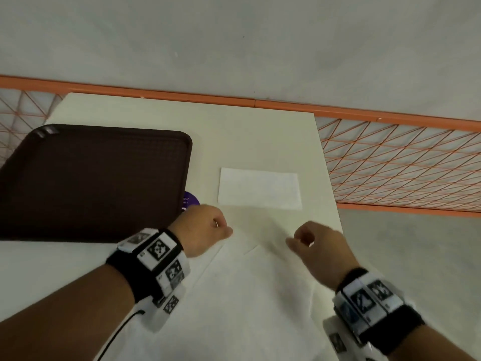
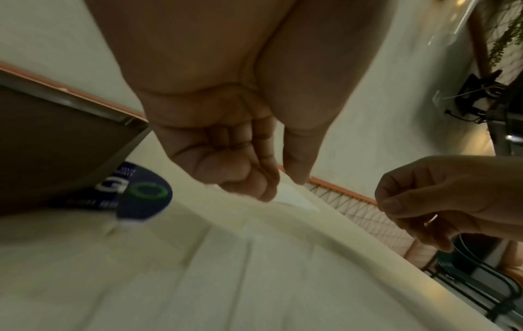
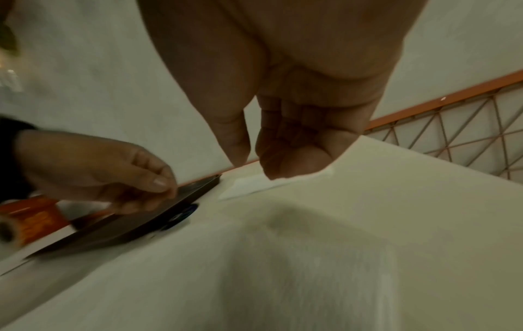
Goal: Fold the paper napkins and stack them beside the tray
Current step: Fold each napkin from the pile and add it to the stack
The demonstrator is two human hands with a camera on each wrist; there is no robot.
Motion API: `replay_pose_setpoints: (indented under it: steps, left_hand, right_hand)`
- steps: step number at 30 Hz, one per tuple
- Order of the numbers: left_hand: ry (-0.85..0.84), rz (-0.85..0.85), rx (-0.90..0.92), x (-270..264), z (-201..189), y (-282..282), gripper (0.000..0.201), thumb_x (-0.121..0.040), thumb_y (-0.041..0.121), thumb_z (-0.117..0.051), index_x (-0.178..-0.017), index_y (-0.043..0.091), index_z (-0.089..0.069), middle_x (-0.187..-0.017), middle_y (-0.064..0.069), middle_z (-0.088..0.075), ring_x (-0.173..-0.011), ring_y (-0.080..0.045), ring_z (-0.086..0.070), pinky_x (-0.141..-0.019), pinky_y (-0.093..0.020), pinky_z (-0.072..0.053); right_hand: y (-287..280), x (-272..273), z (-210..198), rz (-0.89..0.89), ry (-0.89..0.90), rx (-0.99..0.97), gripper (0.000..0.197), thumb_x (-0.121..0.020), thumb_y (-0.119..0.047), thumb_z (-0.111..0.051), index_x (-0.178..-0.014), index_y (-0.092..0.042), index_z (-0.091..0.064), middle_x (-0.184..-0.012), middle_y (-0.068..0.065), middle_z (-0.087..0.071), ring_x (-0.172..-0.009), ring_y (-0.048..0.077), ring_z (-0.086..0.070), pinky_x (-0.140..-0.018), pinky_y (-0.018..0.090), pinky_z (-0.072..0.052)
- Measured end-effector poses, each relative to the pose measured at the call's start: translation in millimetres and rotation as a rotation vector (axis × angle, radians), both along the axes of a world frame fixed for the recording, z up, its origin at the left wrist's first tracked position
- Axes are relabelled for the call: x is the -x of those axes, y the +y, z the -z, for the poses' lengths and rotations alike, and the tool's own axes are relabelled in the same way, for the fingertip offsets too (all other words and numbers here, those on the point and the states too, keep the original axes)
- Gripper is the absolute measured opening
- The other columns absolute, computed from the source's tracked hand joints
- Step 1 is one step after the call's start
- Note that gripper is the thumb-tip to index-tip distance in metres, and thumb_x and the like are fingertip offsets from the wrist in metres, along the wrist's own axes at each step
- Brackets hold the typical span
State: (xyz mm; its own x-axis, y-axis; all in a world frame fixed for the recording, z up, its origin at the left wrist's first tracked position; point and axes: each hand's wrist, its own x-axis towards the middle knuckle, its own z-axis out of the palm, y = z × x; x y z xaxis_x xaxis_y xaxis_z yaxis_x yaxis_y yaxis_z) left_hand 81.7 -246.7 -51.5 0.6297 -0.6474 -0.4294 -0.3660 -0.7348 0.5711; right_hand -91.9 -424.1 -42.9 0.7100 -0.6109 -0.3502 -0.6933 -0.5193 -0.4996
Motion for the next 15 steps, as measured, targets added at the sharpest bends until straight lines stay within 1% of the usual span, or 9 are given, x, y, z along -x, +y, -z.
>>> replay_pose_setpoints:
  steps: [2, 4, 6, 8, 10, 11, 12, 14, 15]
  left_hand:
    - [0.009, 0.063, -0.080, 22, 6, 15, 0.017, -0.086, 0.038, -0.067, -0.086, 0.020, -0.068, -0.073, 0.012, -0.059, -0.070, -0.006, -0.056, -0.067, -0.019, -0.043]
    - [0.018, 0.118, -0.161, 41, 13, 27, 0.022, -0.088, 0.037, -0.063, -0.093, 0.017, -0.068, -0.084, 0.006, -0.064, -0.084, -0.013, -0.061, -0.078, -0.023, -0.048]
    - [0.016, 0.121, -0.204, 54, 20, 33, 0.026, -0.091, 0.036, -0.058, -0.101, 0.014, -0.066, -0.101, -0.001, -0.068, -0.096, -0.019, -0.063, -0.088, -0.030, -0.050]
    - [-0.009, 0.094, -0.214, 60, 24, 36, 0.030, -0.092, 0.036, -0.055, -0.113, 0.015, -0.063, -0.114, -0.002, -0.064, -0.104, -0.020, -0.060, -0.093, -0.032, -0.048]
    - [-0.021, 0.076, -0.233, 62, 27, 35, 0.034, -0.092, 0.038, -0.055, -0.119, 0.018, -0.059, -0.121, -0.002, -0.061, -0.109, -0.021, -0.058, -0.097, -0.034, -0.047]
    - [-0.010, 0.066, -0.248, 63, 27, 33, 0.034, -0.091, 0.040, -0.056, -0.118, 0.019, -0.059, -0.120, -0.002, -0.060, -0.109, -0.022, -0.058, -0.097, -0.034, -0.047]
    - [0.007, 0.059, -0.262, 62, 27, 31, 0.031, -0.091, 0.041, -0.057, -0.112, 0.019, -0.060, -0.113, -0.003, -0.061, -0.104, -0.022, -0.058, -0.095, -0.033, -0.047]
    - [0.036, 0.057, -0.278, 61, 24, 26, 0.025, -0.090, 0.042, -0.057, -0.088, 0.017, -0.059, -0.090, -0.003, -0.059, -0.087, -0.022, -0.057, -0.082, -0.029, -0.047]
    - [0.045, 0.053, -0.282, 59, 22, 23, 0.030, -0.090, 0.043, -0.057, -0.079, 0.016, -0.056, -0.082, -0.003, -0.056, -0.081, -0.022, -0.055, -0.075, -0.028, -0.044]
  right_hand:
    - [32, 28, 0, -0.084, 0.035, -0.024, 0.015, -0.085, -0.043, -0.066, -0.082, -0.031, -0.057, -0.077, -0.013, -0.062, -0.071, 0.005, -0.057, -0.068, 0.022, -0.046]
    - [61, 54, 5, -0.172, 0.090, -0.037, 0.016, -0.087, -0.047, -0.062, -0.094, -0.034, -0.059, -0.085, -0.015, -0.062, -0.078, 0.003, -0.059, -0.075, 0.021, -0.049]
    - [85, 74, 9, -0.252, 0.155, -0.033, 0.028, -0.089, -0.052, -0.055, -0.111, -0.034, -0.057, -0.099, -0.015, -0.061, -0.088, 0.004, -0.059, -0.082, 0.023, -0.049]
    - [101, 87, 13, -0.284, 0.193, -0.042, 0.040, -0.090, -0.056, -0.051, -0.124, -0.035, -0.051, -0.113, -0.016, -0.057, -0.099, 0.006, -0.058, -0.087, 0.024, -0.047]
    - [112, 95, 18, -0.298, 0.211, -0.048, 0.052, -0.090, -0.059, -0.048, -0.135, -0.034, -0.044, -0.126, -0.014, -0.051, -0.112, 0.009, -0.055, -0.092, 0.026, -0.045]
    - [116, 96, 21, -0.309, 0.214, -0.040, 0.057, -0.089, -0.061, -0.047, -0.139, -0.032, -0.040, -0.130, -0.013, -0.048, -0.117, 0.010, -0.052, -0.094, 0.027, -0.043]
    - [119, 97, 23, -0.313, 0.212, -0.030, 0.061, -0.089, -0.062, -0.046, -0.141, -0.031, -0.037, -0.132, -0.012, -0.046, -0.119, 0.012, -0.050, -0.096, 0.028, -0.043]
    - [123, 98, 26, -0.314, 0.202, -0.013, 0.065, -0.088, -0.064, -0.046, -0.141, -0.030, -0.036, -0.130, -0.010, -0.044, -0.119, 0.015, -0.047, -0.097, 0.031, -0.043]
    - [124, 98, 27, -0.313, 0.204, -0.007, 0.065, -0.087, -0.065, -0.047, -0.140, -0.029, -0.036, -0.130, -0.009, -0.043, -0.118, 0.016, -0.046, -0.097, 0.031, -0.043]
